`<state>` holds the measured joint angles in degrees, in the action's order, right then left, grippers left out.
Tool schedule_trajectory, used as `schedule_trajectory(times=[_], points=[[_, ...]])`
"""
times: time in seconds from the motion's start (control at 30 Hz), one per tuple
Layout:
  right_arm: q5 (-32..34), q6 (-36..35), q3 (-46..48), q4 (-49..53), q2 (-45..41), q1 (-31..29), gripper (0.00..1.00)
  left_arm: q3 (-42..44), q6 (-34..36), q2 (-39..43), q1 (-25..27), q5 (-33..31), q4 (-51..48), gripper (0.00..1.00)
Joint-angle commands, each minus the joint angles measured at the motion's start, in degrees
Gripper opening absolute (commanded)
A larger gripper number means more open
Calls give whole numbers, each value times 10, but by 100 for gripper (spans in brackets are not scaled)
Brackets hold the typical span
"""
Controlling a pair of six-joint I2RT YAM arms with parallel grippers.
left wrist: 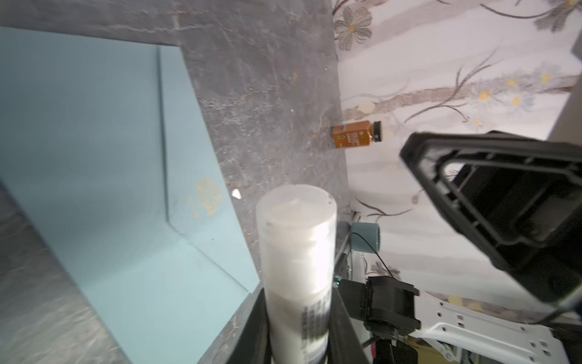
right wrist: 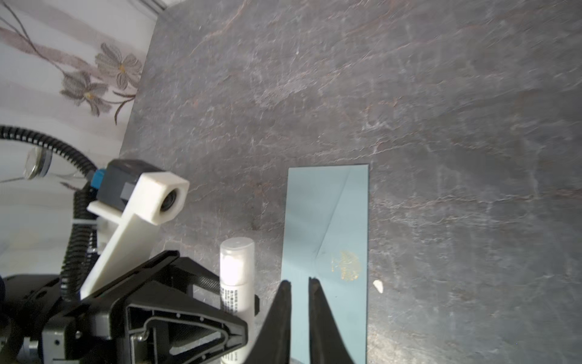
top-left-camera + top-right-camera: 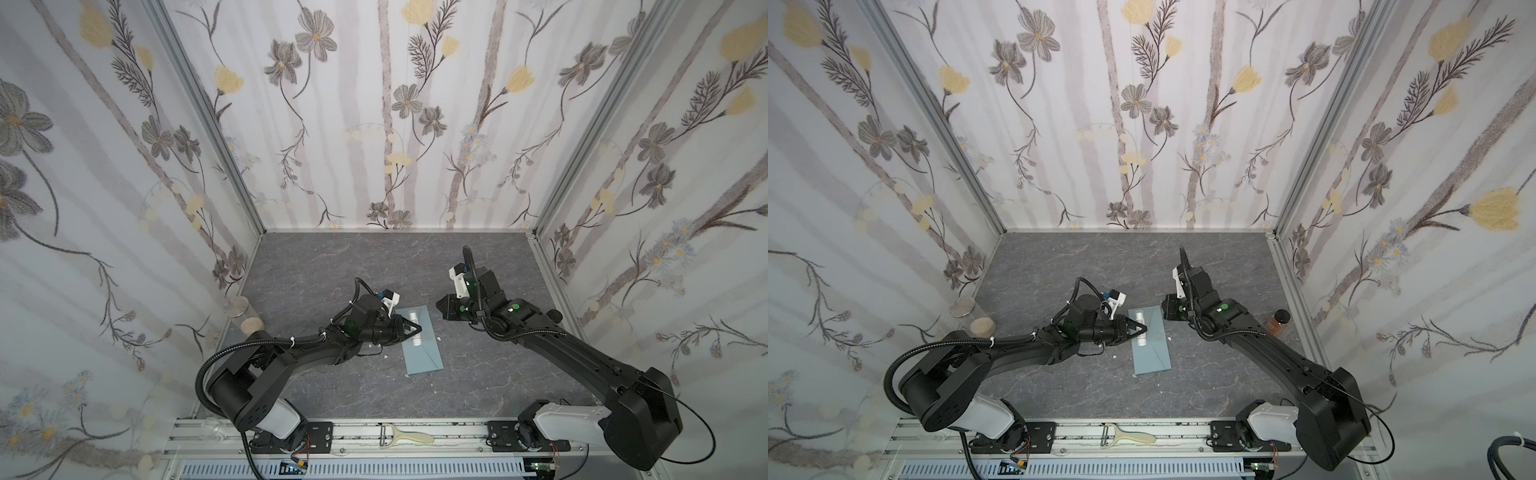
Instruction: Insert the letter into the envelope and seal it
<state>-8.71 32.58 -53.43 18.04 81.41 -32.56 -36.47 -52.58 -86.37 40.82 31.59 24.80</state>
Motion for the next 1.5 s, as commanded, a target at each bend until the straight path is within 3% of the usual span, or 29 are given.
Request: schedule_trajectory(times=[0.0,0.2,0.57,0.77,0.83,0.97,1.03,1.07,1.27,1.47], points=[[4,9,-4,-38,-3,14,23,-26,78,14,-4,-141,-164,0],[4,5,-2,-60,1,23,27,-4,73,14,-16,-246,-231,0],[-14,13,19,-86,-9,25,32,-1,62,-28,-17,-309,-260,0],[-11,14,23,-87,-26,32,33,-2,65,-35,-17,-319,-266,15],[-10,14,24,-86,-32,34,34,-2,64,-37,-17,-323,-267,28],[-9,15,25,-86,-43,36,35,0,61,-32,-17,-332,-268,40],[-9,16,27,-86,-49,38,36,-2,65,-27,-17,-330,-268,59],[-8,16,27,-86,-51,39,38,-1,63,-24,-17,-333,-269,61],[-3,17,30,-83,-68,42,40,2,57,32,-17,-346,-271,62],[6,8,34,-76,-95,67,41,-1,53,139,-18,-377,-280,65]])
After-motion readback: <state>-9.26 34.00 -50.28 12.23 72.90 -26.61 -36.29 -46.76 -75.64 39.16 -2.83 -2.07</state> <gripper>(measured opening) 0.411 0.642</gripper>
